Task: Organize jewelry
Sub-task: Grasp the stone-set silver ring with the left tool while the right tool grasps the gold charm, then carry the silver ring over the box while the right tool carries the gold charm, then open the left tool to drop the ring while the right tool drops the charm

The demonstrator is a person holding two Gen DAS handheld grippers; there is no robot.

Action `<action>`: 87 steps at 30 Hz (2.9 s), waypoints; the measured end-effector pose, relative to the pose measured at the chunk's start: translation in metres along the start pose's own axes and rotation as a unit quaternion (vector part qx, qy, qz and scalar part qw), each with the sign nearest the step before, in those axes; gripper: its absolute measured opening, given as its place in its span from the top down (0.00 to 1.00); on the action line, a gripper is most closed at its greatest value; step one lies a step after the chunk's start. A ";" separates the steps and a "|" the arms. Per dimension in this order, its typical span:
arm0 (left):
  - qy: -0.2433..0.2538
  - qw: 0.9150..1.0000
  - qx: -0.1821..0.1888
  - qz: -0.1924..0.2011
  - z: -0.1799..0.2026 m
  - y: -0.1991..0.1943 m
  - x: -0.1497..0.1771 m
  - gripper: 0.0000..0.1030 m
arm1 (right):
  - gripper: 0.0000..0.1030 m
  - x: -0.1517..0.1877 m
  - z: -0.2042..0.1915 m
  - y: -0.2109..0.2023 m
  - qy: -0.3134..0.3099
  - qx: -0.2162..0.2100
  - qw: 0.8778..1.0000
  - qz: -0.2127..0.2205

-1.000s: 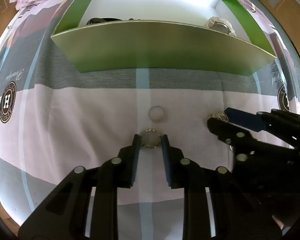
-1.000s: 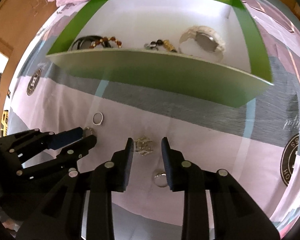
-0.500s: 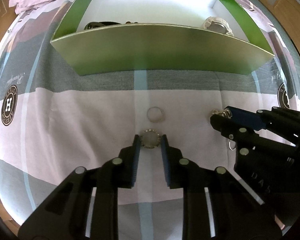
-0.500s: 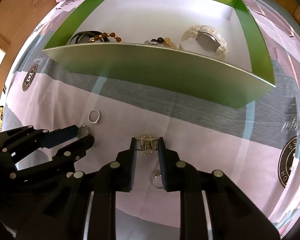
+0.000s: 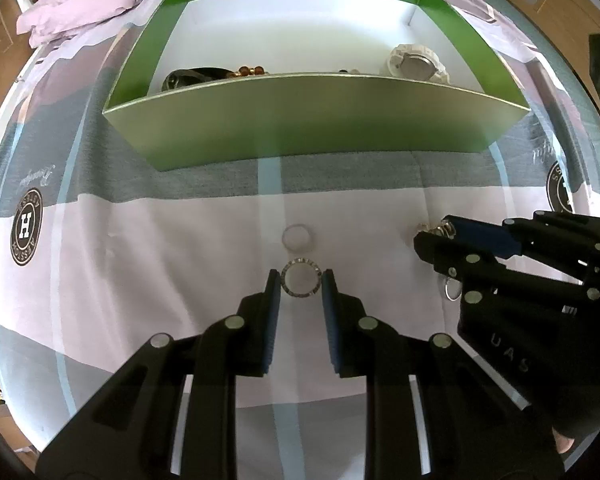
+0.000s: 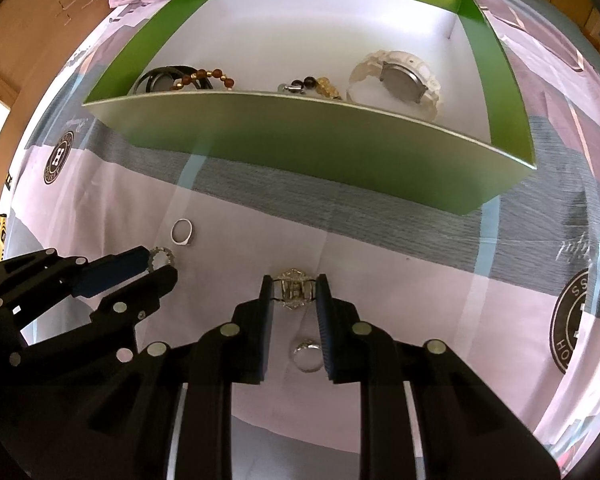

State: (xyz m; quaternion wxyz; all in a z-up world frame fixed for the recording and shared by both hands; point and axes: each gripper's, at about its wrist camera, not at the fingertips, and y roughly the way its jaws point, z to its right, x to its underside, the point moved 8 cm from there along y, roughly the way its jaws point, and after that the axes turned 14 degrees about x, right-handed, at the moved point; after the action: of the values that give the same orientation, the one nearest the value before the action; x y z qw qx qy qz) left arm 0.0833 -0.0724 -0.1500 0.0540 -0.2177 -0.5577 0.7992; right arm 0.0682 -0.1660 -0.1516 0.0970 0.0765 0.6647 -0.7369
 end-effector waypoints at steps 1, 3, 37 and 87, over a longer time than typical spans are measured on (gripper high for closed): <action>0.001 1.000 -0.001 0.000 0.000 0.000 0.000 0.80 | 0.80 0.000 0.000 0.001 -0.001 0.001 1.000 -0.001; 0.002 1.000 -0.002 0.002 0.003 0.000 0.003 0.80 | 0.80 0.000 -0.002 0.001 -0.002 0.000 1.000 -0.002; 0.025 0.997 -0.015 0.070 0.009 -0.028 -0.011 0.80 | 0.80 -0.017 0.000 -0.037 0.014 -0.026 0.996 0.081; -0.001 0.988 0.026 0.155 -0.002 -0.058 -0.062 0.70 | 0.55 -0.037 0.049 -0.066 0.097 -0.036 0.987 0.126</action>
State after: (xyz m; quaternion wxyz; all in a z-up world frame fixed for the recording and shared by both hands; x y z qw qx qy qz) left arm 0.1307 -0.0690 -0.0794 -0.0653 -0.2991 -0.4964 0.8123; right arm 0.0884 -0.2065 -0.0737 0.1268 0.2279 0.6820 -0.6833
